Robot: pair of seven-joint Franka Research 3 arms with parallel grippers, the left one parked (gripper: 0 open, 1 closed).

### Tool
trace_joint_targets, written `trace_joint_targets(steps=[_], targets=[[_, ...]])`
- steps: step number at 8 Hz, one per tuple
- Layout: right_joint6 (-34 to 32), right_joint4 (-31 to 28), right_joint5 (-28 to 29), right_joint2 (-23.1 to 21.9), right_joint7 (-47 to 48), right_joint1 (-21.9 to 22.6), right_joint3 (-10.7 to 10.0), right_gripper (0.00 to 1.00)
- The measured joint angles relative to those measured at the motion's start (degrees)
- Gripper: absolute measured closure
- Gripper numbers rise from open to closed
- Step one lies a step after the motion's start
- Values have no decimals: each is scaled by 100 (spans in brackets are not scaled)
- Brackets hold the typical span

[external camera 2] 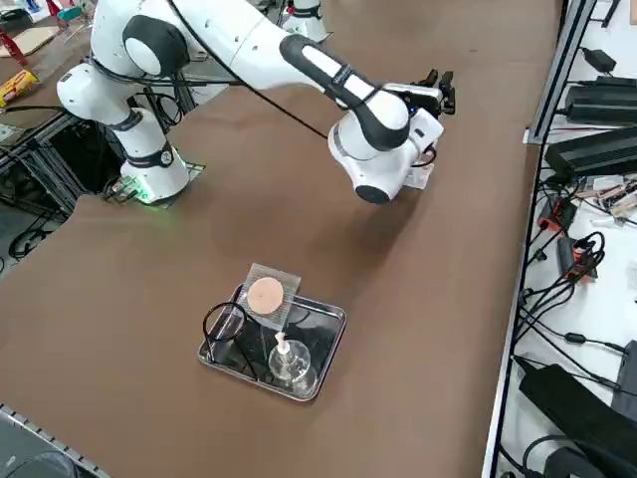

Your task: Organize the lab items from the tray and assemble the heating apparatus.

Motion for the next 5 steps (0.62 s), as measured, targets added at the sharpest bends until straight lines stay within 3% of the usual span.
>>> trace_joint_targets(steps=[5], targets=[[-58, -187, -4, 28, -80, -76, -36, 77]])
